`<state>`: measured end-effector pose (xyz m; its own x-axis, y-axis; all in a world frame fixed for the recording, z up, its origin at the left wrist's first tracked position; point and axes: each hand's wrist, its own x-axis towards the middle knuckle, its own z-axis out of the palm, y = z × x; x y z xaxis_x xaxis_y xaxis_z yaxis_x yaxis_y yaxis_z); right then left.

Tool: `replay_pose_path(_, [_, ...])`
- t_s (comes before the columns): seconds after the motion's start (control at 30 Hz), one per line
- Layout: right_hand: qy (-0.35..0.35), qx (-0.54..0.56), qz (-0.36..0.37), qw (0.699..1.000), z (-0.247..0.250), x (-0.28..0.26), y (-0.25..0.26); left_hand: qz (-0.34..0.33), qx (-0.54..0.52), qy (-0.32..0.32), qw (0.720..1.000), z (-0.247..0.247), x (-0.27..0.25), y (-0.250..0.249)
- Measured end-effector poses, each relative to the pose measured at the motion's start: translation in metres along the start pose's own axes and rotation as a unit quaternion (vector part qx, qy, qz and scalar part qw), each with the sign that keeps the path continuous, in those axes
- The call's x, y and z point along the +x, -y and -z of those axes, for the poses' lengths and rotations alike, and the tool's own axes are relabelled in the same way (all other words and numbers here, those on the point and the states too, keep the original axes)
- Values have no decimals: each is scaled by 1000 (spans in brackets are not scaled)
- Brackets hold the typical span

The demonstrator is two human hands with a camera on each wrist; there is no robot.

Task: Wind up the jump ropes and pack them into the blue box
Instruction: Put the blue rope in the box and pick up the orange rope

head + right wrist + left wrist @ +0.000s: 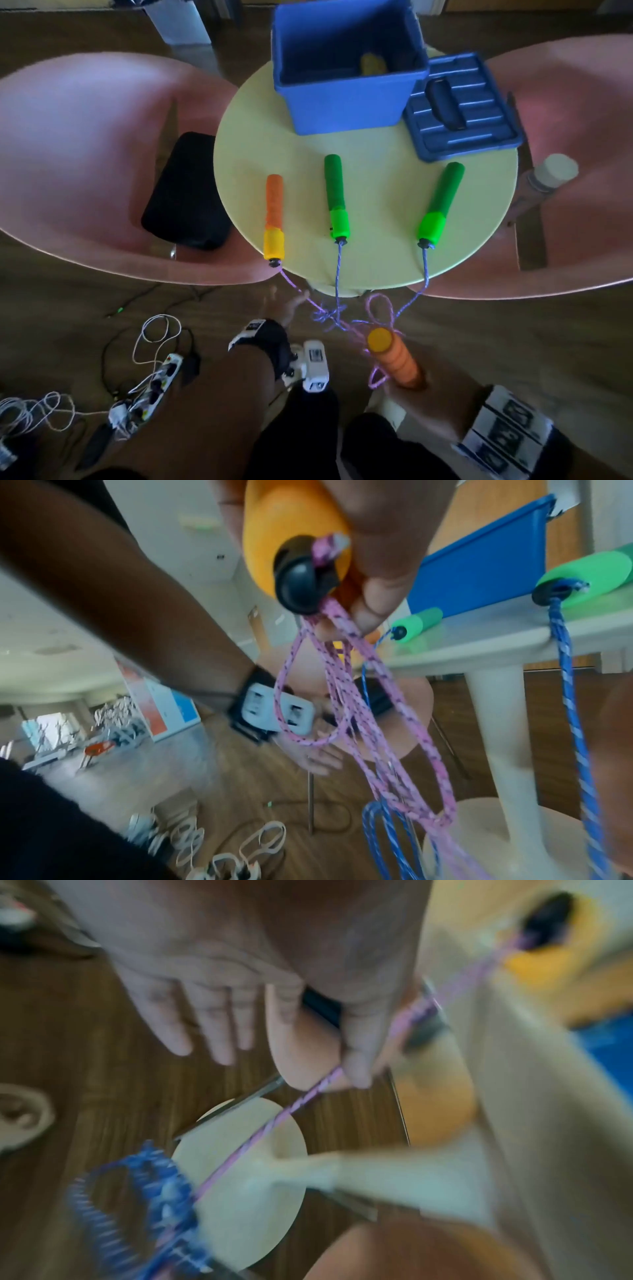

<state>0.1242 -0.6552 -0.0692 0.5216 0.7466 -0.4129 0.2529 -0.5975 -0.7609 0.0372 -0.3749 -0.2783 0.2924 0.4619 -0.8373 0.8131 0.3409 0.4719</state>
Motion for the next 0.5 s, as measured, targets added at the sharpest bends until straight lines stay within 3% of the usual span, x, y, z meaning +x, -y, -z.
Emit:
replay_pose_path(0.07, [-45,-4,36,998,5,-4,4,-19,-185,18,982,-11,-49,-45])
replay_pose_path(0.13, [-53,5,57,997,8,-5,7,-56,-272,42,960,-17,-58,-58])
replay_pose_path(0.23, [-34,48,41,997,17,-9,10,-95,-239,37,966,-22,-69,-69])
replay_pose_path(0.37, [11,54,-48,997,17,0,7,-92,-191,67,975,-21,-82,-78])
replay_pose_path(0.5, [-88,112,-76,987,18,4,-4,-56,-246,19,968,-10,-80,-50])
